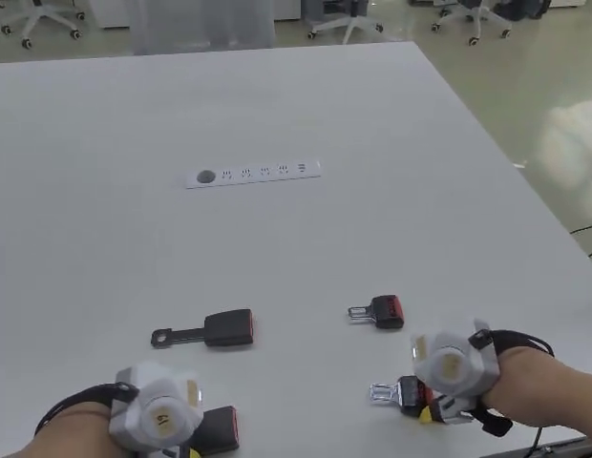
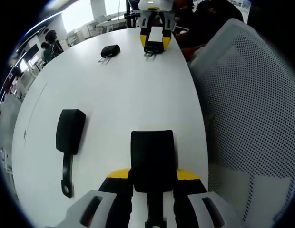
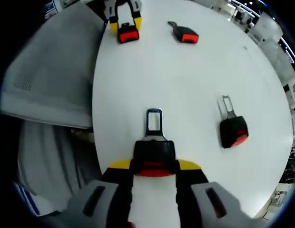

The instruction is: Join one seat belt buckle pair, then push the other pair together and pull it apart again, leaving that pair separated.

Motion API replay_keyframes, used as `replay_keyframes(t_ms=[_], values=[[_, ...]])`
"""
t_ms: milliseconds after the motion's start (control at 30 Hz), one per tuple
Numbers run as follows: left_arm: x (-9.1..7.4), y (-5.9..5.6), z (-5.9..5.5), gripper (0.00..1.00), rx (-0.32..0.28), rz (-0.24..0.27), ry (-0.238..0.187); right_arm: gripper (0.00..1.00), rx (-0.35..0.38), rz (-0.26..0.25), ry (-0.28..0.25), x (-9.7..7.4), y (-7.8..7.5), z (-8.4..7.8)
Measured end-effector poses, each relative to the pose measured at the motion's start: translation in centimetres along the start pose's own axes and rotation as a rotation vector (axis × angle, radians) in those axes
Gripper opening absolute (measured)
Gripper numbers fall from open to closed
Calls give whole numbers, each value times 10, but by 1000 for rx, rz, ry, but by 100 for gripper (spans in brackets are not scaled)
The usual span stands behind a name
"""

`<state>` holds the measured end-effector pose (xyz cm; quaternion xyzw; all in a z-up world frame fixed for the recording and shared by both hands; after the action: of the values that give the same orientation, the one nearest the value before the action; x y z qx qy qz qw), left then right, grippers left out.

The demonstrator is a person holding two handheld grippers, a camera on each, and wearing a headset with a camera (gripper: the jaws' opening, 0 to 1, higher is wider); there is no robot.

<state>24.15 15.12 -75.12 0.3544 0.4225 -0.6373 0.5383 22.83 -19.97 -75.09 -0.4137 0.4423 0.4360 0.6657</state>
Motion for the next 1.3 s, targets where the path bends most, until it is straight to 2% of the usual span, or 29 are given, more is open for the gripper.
replay_keyframes(t_ms=[633, 1000, 1300], values=[[2, 2, 3, 34, 33, -17, 28, 34, -19, 22, -133, 12, 23, 59], [3, 3, 6, 33, 44, -22, 36, 34, -71, 42, -182, 22, 37, 95], [4, 4, 9, 33, 54, -28, 43, 34, -93, 43, -208, 31, 37, 122]])
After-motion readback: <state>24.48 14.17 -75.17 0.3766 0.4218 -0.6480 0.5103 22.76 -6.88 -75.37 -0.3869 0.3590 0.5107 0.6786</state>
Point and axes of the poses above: the centre of the closed fingertips' face, and the gripper's own axes: x roughly forward along the fingers, y roughly to its left, z roughly out of its top, the point moved 10 cm from there along -x, roughly backward along the fingers, and after that the axes turned 9 degrees about -z, right-handed, at the moved point
